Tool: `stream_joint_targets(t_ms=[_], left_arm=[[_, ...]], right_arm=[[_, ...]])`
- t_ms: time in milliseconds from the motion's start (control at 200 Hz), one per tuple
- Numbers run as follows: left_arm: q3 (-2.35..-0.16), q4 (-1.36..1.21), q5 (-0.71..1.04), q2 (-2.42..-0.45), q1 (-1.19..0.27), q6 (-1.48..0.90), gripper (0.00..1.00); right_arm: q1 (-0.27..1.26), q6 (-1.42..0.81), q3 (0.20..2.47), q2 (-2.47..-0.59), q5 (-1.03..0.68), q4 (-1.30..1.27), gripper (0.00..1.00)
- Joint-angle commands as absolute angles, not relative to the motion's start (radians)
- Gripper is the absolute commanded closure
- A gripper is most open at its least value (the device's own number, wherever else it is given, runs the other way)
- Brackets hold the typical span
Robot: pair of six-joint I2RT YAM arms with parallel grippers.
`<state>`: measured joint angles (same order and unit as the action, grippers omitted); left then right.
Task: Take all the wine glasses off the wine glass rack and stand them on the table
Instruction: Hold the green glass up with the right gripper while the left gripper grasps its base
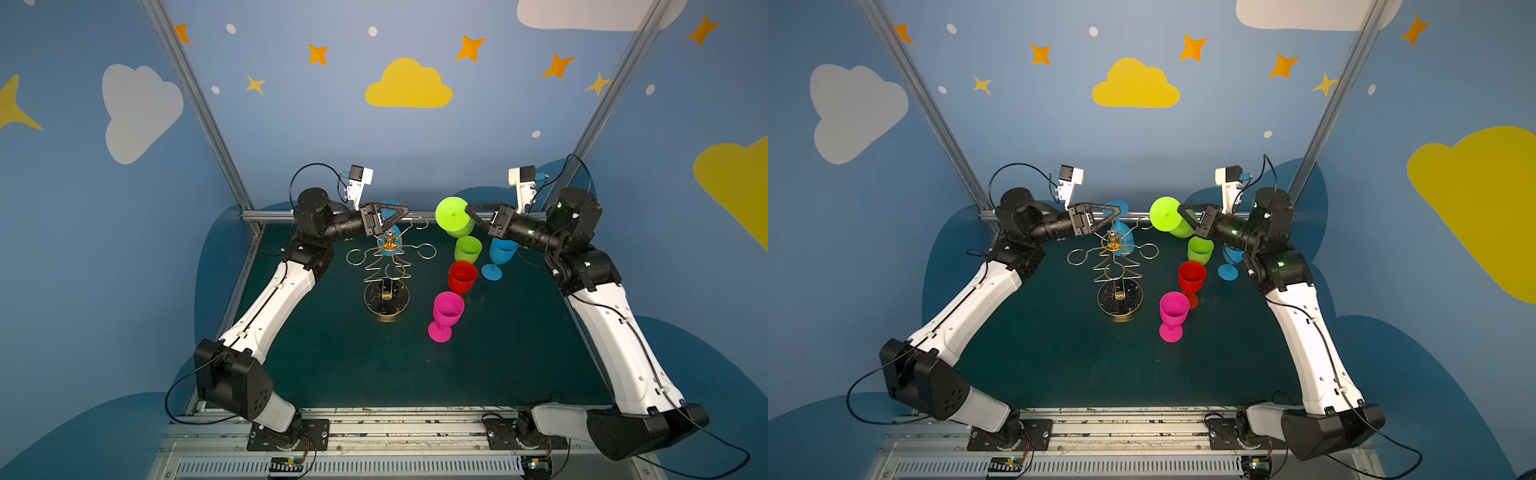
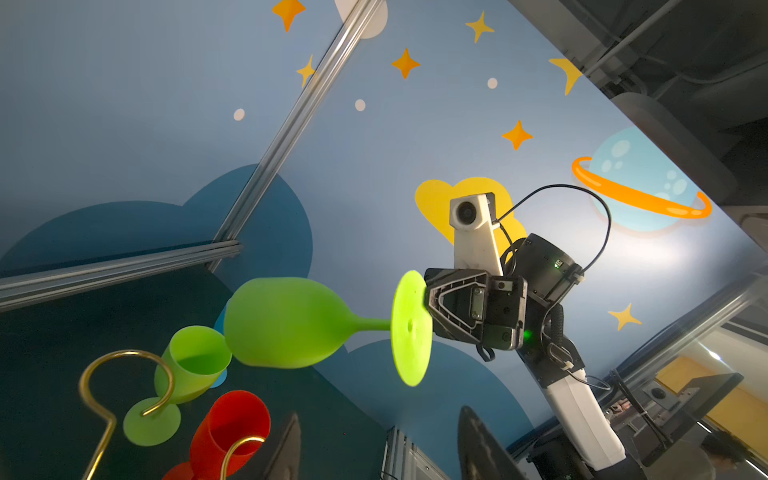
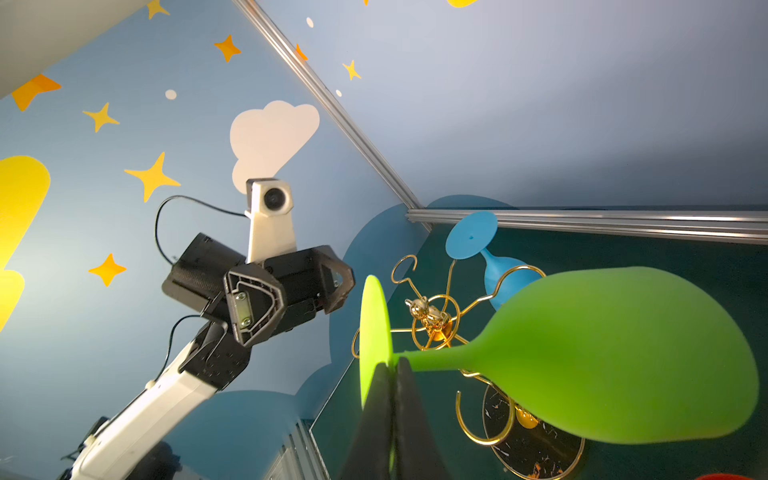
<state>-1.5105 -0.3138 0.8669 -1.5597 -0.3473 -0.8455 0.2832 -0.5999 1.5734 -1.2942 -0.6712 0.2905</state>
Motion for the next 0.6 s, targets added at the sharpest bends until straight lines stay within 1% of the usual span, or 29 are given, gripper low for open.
stream_joint_targets(t_ms=[0, 165, 345, 405, 516, 596], left_arm=[[-1.558, -0.374, 0.911, -1.592, -0.378, -0.874, 0.41], [-1.606, -0.367, 0.912, -1.638, -0.416, -0.874, 0.43], [-1.632, -0.379, 0.943, -1.667, -0.446, -0.888, 0.47], [-1.634, -0.383, 0.948, -1.668, -0.451, -0.894, 0.53], [-1.634, -0.386, 0.953, -1.667, -0.456, -0.899, 0.65], [-1.626, -0.401, 0.960, -1.665, -0.457, -0.914, 0.77]], right_arm=[[0.309, -0.565, 1.612, -1.269, -0.673, 0.311, 1.00], [0.353, -0.556, 1.617, -1.278, -0.667, 0.314, 1.00], [0.377, -0.556, 1.624, -1.291, -0.660, 0.312, 1.00], [0.383, -0.555, 1.626, -1.298, -0.659, 0.308, 1.00], [0.390, -0.556, 1.626, -1.305, -0.651, 0.304, 1.00], [0.389, -0.553, 1.628, -1.306, -0.645, 0.302, 1.00]])
